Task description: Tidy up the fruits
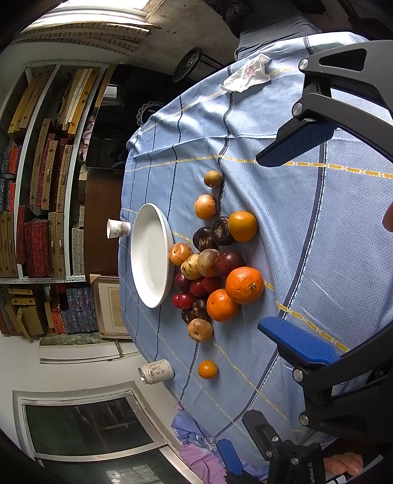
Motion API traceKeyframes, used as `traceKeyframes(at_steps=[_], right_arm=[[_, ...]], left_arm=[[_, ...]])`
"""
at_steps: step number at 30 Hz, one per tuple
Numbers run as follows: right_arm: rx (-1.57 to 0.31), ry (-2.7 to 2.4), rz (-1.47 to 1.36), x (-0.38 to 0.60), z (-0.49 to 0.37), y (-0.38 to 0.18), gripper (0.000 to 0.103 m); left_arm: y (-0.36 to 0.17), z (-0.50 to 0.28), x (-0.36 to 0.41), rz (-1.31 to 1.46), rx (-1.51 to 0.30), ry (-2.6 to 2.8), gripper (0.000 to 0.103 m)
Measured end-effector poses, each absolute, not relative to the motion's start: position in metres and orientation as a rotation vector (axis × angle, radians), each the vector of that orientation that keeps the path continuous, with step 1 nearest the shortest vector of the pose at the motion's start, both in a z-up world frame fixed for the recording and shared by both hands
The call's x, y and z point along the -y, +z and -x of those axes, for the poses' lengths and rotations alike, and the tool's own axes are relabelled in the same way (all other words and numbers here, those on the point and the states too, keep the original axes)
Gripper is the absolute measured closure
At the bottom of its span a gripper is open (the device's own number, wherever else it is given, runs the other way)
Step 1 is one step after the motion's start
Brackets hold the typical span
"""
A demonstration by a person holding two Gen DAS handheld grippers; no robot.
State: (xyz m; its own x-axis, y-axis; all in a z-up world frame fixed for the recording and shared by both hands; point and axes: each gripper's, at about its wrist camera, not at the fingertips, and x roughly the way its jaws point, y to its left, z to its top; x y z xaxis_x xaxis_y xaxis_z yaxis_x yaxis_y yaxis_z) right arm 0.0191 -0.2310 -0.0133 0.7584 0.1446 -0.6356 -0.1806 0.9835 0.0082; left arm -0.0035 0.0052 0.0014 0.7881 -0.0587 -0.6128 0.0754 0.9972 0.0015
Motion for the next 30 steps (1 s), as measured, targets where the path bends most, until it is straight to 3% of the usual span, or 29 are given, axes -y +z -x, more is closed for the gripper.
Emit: traceKeyframes(at_steps=[30], right_arm=[[-0.698,0.192,0.053,0.2261,-0.0215,-0.0138,0.004]], left_arm=[[-0.0067,0.001,-0.0053,-0.004,-0.68,-0.066,0.005]])
